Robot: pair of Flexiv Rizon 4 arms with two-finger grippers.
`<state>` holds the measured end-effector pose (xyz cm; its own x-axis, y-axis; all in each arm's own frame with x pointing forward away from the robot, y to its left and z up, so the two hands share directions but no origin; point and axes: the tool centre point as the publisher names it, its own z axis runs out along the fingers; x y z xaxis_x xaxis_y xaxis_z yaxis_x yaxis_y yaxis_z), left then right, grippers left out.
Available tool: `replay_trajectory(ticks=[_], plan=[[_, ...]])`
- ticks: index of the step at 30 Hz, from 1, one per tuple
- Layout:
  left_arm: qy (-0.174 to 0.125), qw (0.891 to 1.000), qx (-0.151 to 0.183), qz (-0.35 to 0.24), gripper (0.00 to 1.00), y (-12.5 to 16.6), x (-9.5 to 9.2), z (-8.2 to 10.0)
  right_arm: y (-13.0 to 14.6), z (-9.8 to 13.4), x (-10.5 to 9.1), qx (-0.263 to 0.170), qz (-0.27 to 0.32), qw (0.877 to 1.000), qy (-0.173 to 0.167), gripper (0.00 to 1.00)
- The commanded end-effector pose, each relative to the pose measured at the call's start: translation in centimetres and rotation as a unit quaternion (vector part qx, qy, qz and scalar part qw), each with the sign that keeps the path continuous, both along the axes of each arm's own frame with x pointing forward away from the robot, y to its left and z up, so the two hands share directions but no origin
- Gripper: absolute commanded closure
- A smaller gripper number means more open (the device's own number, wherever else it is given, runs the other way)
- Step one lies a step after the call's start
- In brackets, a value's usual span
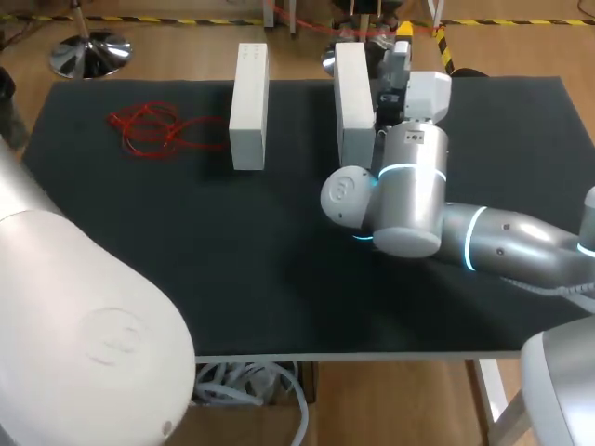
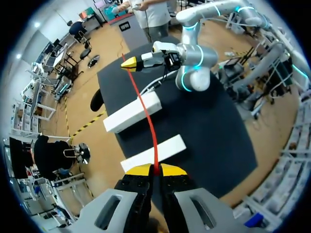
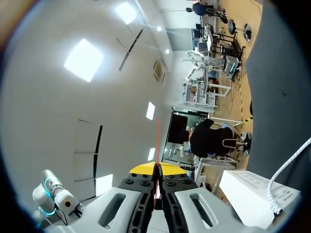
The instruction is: Grab the tape and strap the tape.
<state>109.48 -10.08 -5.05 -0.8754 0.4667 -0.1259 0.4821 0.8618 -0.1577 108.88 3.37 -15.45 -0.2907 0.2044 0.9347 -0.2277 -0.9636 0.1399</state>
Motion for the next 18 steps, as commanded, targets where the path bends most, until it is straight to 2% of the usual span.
replay_trajectory(ticks=[1, 6, 7, 8, 9, 12, 18], plan=[[0.0, 0.998, 0.068, 0.006, 1.0, -0.6, -0.1, 0.2, 0.1, -0.4, 0.0, -0.004, 0.003, 1.0, -0.005, 1.0], [0.004, 0.997, 0.074, 0.017, 1.0, -0.8, -0.4, -0.1, 0.4, -0.4, -0.3, -0.012, 0.005, 1.0, -0.009, 1.0], [-0.009, 0.995, 0.094, 0.016, 1.0, -0.8, -0.4, -0.1, 0.4, -0.4, -0.3, -0.017, 0.005, 1.0, -0.011, 1.0], [-0.014, 0.995, 0.099, 0.024, 1.0, -0.8, -0.3, -0.1, 0.4, -0.4, -0.3, -0.021, 0.004, 1.0, -0.012, 1.0], [-0.001, 0.995, 0.092, 0.032, 1.0, -0.7, -0.1, -0.3, 0.4, -0.5, -0.4, -0.023, 0.004, 1.0, -0.013, 1.0], [0.006, 0.994, 0.096, 0.054, 1.0, -0.2, 0.0, -0.7, 0.4, -0.6, -0.5, -0.03, 0.002, 0.999, -0.014, 1.0], [0.009, 0.99, 0.112, 0.091, 1.0, 0.9, 0.1, -1.0, 0.4, -0.5, -0.8, -0.039, 0.001, 0.999, -0.02, 1.0]])
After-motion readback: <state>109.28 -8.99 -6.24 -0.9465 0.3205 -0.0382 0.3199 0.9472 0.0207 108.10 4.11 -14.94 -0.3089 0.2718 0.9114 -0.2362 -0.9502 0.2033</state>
